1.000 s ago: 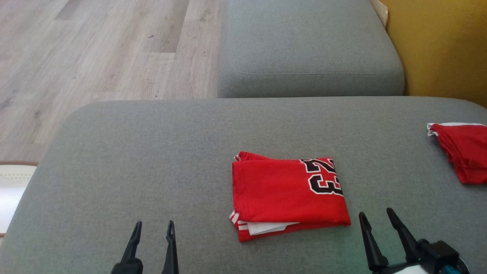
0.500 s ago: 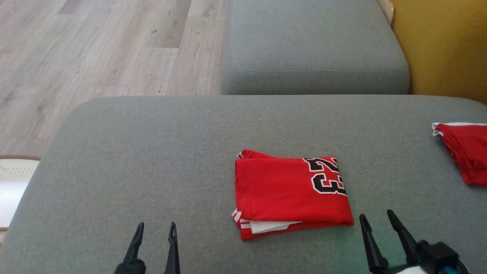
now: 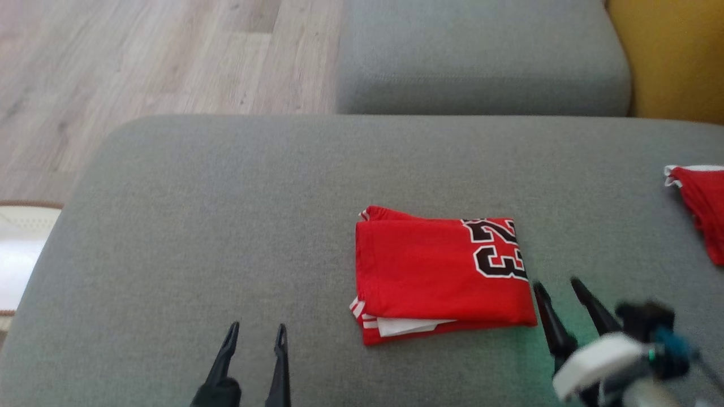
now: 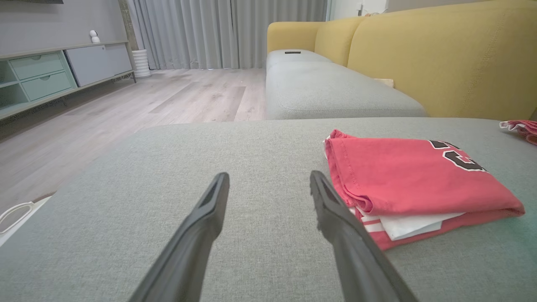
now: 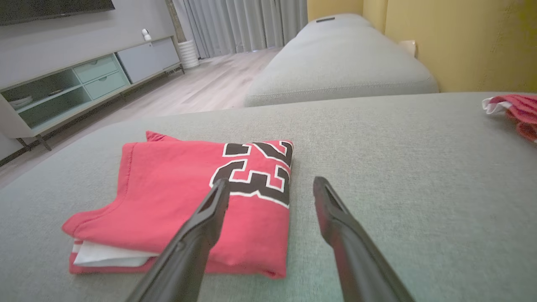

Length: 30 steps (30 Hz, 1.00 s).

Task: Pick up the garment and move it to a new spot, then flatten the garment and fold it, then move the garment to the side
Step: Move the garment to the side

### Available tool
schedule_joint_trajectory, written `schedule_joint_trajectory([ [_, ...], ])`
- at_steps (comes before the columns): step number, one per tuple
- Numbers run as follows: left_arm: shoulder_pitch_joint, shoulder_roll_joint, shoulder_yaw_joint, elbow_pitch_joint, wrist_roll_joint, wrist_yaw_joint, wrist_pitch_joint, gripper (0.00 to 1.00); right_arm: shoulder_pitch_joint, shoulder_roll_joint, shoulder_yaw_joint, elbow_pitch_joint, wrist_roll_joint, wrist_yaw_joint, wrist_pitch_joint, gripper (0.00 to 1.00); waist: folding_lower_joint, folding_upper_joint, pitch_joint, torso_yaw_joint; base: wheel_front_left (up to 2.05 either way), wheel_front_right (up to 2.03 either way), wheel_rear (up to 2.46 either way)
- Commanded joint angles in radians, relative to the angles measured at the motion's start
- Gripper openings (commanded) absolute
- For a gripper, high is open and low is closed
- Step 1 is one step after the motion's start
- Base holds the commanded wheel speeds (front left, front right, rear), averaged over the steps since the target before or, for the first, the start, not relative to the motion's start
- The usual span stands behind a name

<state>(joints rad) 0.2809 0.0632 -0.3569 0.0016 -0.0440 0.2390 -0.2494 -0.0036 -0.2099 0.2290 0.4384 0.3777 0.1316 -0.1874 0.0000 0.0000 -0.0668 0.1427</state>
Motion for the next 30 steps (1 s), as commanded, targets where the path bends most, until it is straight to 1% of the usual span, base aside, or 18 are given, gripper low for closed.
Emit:
schedule_joint_trajectory([
  [1, -0.062, -0.013, 0.020, -0.032, 0.011, 0.006, -0.012, 1.00, -0.067, -0.032, 0.030, -0.020, 0.020, -0.001, 0.014, 1.00, 0.0000, 0.0000, 0.013, 0.006, 0.00, 0.00, 0.00],
  [6, -0.095, -0.013, -0.020, -0.024, 0.009, 0.007, -0.012, 1.00, -0.192, -0.100, 0.079, 0.038, 0.174, -0.001, 0.193, 1.00, 0.0000, 0.0000, 0.050, 0.025, 0.00, 0.00, 0.00],
  [12, -0.132, -0.013, -0.061, -0.023, 0.006, 0.021, -0.012, 1.00, -0.276, -0.169, 0.107, 0.111, 0.322, -0.001, 0.402, 1.00, 0.0000, 0.0000, 0.086, 0.048, 0.00, 0.00, 0.00],
  [14, -0.151, -0.013, -0.080, -0.027, 0.008, 0.028, -0.012, 1.00, -0.303, -0.187, 0.112, 0.135, 0.372, -0.001, 0.440, 1.00, 0.0000, 0.0000, 0.101, 0.058, 0.00, 0.00, 0.00],
  [18, -0.171, -0.013, -0.098, -0.025, 0.014, 0.036, -0.012, 1.00, -0.325, -0.199, 0.138, 0.158, 0.425, -0.001, 0.459, 1.00, 0.0000, 0.0000, 0.120, 0.070, 0.00, 0.00, 0.00],
  [25, -0.196, -0.013, -0.124, -0.017, 0.022, 0.050, -0.012, 1.00, -0.350, -0.206, 0.199, 0.215, 0.481, -0.001, 0.471, 1.00, 0.0000, 0.0000, 0.148, 0.088, 0.00, 0.00, 0.00],
  [26, -0.200, -0.013, -0.128, -0.016, 0.021, 0.052, -0.012, 1.00, -0.351, -0.205, 0.210, 0.222, 0.489, -0.001, 0.474, 0.91, 0.0000, 0.0000, 0.151, 0.090, 0.00, 0.00, 0.00],
  [28, -0.204, -0.013, -0.133, -0.015, 0.020, 0.056, -0.012, 1.00, -0.354, -0.203, 0.234, 0.233, 0.500, -0.001, 0.473, 0.48, 0.0000, 0.0000, 0.154, 0.091, 0.00, 0.00, 0.00],
  [29, -0.206, -0.013, -0.135, -0.014, 0.020, 0.058, -0.012, 1.00, -0.355, -0.203, 0.246, 0.237, 0.504, -0.001, 0.470, 0.08, 0.0000, 0.0000, 0.155, 0.091, 0.00, 0.00, 0.00],
  [30, -0.207, -0.013, -0.137, -0.013, 0.019, 0.060, -0.012, 1.00, -0.355, -0.204, 0.257, 0.241, 0.510, -0.001, 0.466, 0.00, 0.0000, 0.0000, 0.155, 0.091, 0.00, 0.00, 0.00],
])
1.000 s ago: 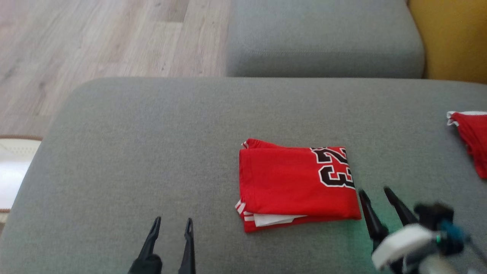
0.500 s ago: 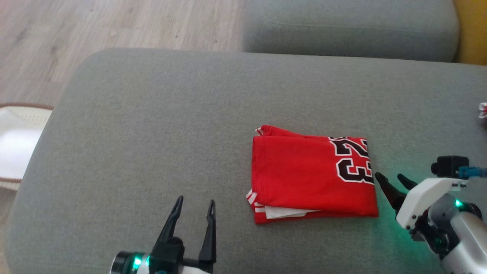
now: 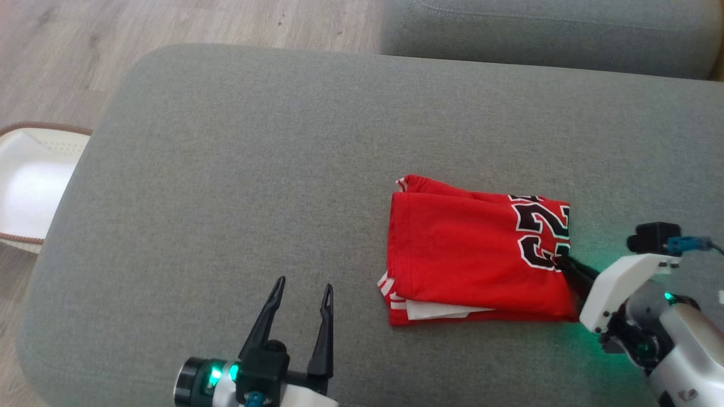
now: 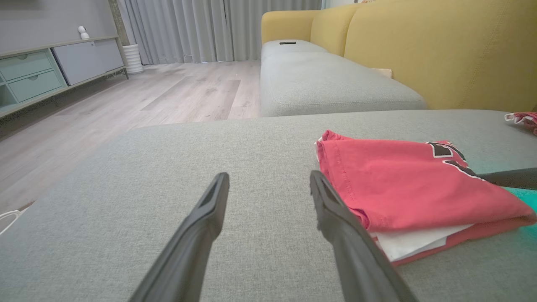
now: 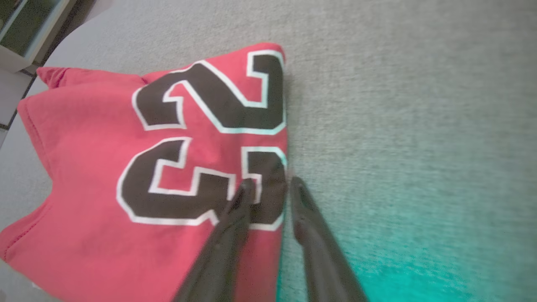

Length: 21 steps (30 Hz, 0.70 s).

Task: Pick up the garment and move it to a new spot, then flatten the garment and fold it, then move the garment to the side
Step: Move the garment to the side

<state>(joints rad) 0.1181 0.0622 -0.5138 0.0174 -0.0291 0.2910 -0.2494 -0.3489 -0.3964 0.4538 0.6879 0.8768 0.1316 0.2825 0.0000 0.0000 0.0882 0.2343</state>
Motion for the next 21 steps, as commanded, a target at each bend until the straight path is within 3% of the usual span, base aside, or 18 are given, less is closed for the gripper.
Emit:
schedule_joint_trajectory([
  [1, -0.045, -0.012, 0.020, -0.028, 0.004, 0.009, -0.012, 1.00, -0.011, -0.020, 0.043, -0.006, 0.017, -0.001, -0.008, 0.00, 0.0000, 0.0000, -0.001, -0.003, 0.00, 0.00, 0.00],
  [6, -0.047, -0.012, 0.021, -0.030, 0.003, 0.010, -0.012, 1.00, -0.032, -0.055, 0.074, 0.002, 0.022, -0.001, -0.045, 0.00, 0.0000, 0.0000, -0.004, -0.030, 0.00, 0.00, 0.00],
  [11, -0.061, -0.012, 0.012, -0.045, 0.006, 0.009, -0.012, 1.00, -0.113, -0.130, 0.087, 0.026, 0.004, -0.001, -0.090, 0.00, 0.0000, 0.0000, 0.018, -0.094, 0.00, 0.00, 0.00],
  [21, -0.185, -0.012, -0.043, -0.069, 0.033, 0.028, -0.012, 1.00, -0.382, -0.369, 0.141, 0.021, -0.064, -0.001, -0.074, 0.00, 0.0000, 0.0000, 0.155, -0.230, 0.00, 0.00, 0.00],
])
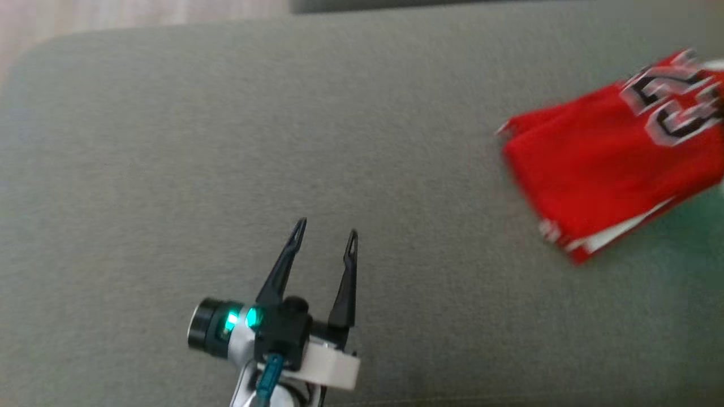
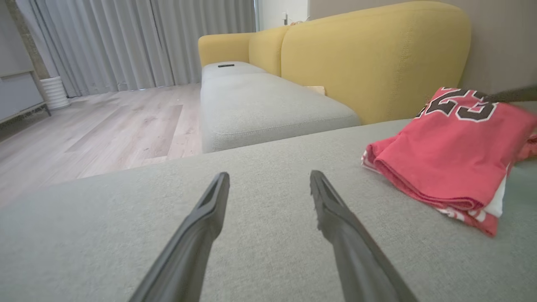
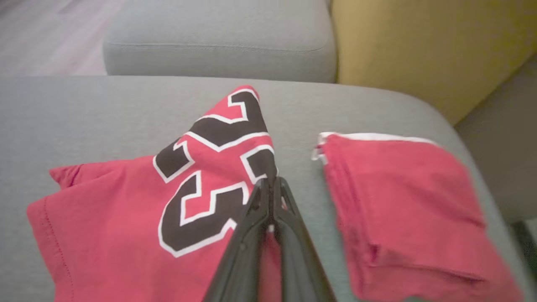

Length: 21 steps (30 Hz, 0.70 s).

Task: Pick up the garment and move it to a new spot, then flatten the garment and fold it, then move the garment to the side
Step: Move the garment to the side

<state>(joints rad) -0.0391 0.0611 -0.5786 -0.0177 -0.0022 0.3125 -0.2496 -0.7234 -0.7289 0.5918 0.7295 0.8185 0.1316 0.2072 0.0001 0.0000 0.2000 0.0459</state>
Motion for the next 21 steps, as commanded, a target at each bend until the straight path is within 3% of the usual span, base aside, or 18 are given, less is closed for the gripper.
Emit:
schedule_joint_trajectory([
  [1, -0.041, -0.011, 0.017, -0.032, 0.007, 0.009, -0.012, 1.00, -0.033, -0.059, 0.006, -0.020, -0.008, -0.001, 0.005, 0.00, -0.0001, 0.0000, 0.055, -0.051, 0.00, 0.00, 0.00],
  [8, -0.121, -0.011, -0.020, -0.023, 0.010, 0.034, -0.012, 1.00, -0.175, -0.202, 0.031, 0.011, -0.033, -0.001, 0.028, 0.00, -0.0001, 0.0000, 0.123, -0.082, 0.00, 0.00, 0.00],
  [14, -0.156, -0.011, -0.047, -0.014, 0.000, 0.047, -0.012, 1.00, -0.249, -0.270, 0.034, 0.068, -0.056, -0.001, 0.003, 0.00, -0.0001, 0.0000, 0.155, -0.078, 0.00, 0.00, 0.00],
  [15, -0.158, -0.011, -0.048, -0.014, -0.001, 0.048, -0.012, 1.00, -0.258, -0.274, 0.037, 0.082, -0.066, -0.001, -0.003, 0.04, -0.0001, 0.0000, 0.160, -0.077, 0.00, 0.00, 0.00],
  [16, -0.161, -0.011, -0.048, -0.014, 0.000, 0.049, -0.012, 1.00, -0.267, -0.275, 0.039, 0.096, -0.077, -0.001, -0.010, 0.62, -0.0001, 0.0000, 0.163, -0.075, 0.00, 0.00, 0.00],
  [17, -0.162, -0.010, -0.047, -0.013, 0.000, 0.050, -0.012, 1.00, -0.274, -0.270, 0.039, 0.110, -0.084, -0.001, -0.019, 1.00, -0.0001, 0.0000, 0.164, -0.073, 0.00, 0.00, 0.00],
  [21, -0.157, -0.005, -0.034, -0.005, -0.011, 0.054, -0.012, 1.00, -0.268, -0.206, 0.053, 0.134, -0.109, -0.001, -0.075, 1.00, -0.0001, 0.0000, 0.129, -0.067, 0.00, 0.00, 0.00],
])
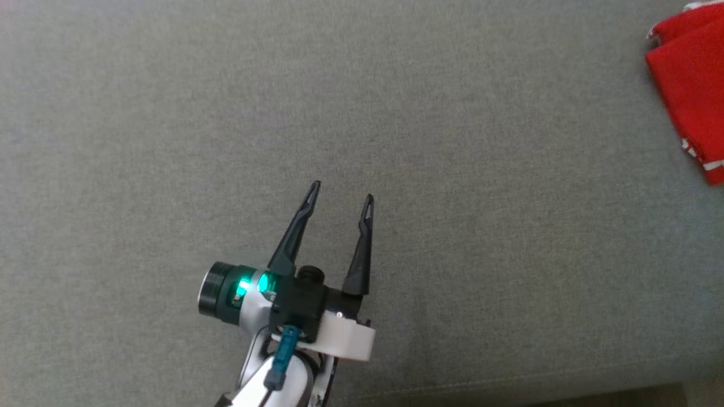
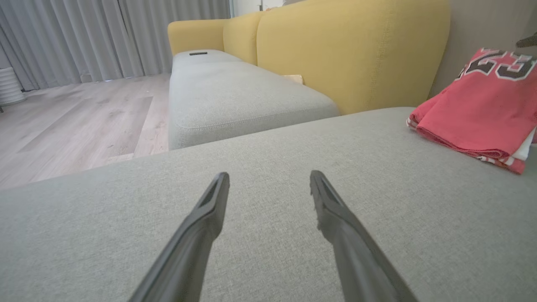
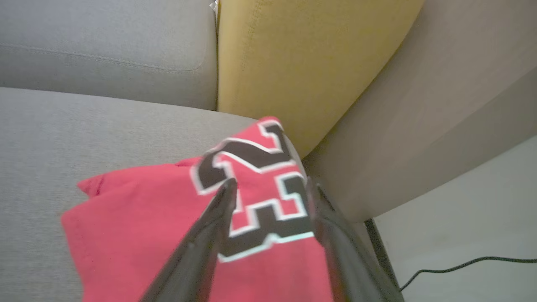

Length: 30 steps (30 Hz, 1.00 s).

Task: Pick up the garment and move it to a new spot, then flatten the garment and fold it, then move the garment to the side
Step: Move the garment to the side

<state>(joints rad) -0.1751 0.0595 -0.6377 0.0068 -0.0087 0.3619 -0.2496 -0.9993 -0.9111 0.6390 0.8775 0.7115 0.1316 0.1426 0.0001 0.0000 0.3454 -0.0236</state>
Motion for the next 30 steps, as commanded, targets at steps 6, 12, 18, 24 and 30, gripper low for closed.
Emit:
schedule_joint_trajectory([
  [6, 0.043, 0.005, 0.080, -0.026, -0.051, 0.006, -0.012, 1.00, 0.147, 0.149, 0.035, -0.033, 0.033, -0.001, -0.085, 1.00, -0.0001, 0.0000, -0.146, 0.012, 0.00, 0.00, 0.00],
  [12, 0.114, 0.013, 0.146, -0.013, -0.102, -0.016, -0.012, 1.00, 0.308, 0.282, 0.041, -0.070, 0.060, -0.001, -0.200, 1.00, -0.0001, 0.0000, -0.250, 0.026, 0.00, 0.00, 0.00],
  [18, 0.213, 0.017, 0.251, -0.006, -0.153, -0.057, -0.012, 1.00, 0.489, 0.434, 0.004, -0.084, 0.038, -0.001, -0.378, 1.00, -0.0001, 0.0000, -0.350, 0.041, 0.00, 0.00, 0.00],
  [24, 0.286, 0.016, 0.326, 0.008, -0.139, -0.074, -0.012, 1.00, 0.671, 0.546, -0.215, -0.251, -0.144, -0.001, -0.404, 1.00, -0.0001, 0.0000, -0.398, 0.058, 0.00, 0.00, 0.00],
  [30, 0.351, 0.013, 0.370, -0.016, -0.114, -0.113, -0.012, 1.00, 0.931, 0.682, -0.439, -0.509, -0.411, -0.001, -0.404, 1.00, -0.0001, 0.0000, -0.428, 0.080, 0.00, 0.00, 0.00],
])
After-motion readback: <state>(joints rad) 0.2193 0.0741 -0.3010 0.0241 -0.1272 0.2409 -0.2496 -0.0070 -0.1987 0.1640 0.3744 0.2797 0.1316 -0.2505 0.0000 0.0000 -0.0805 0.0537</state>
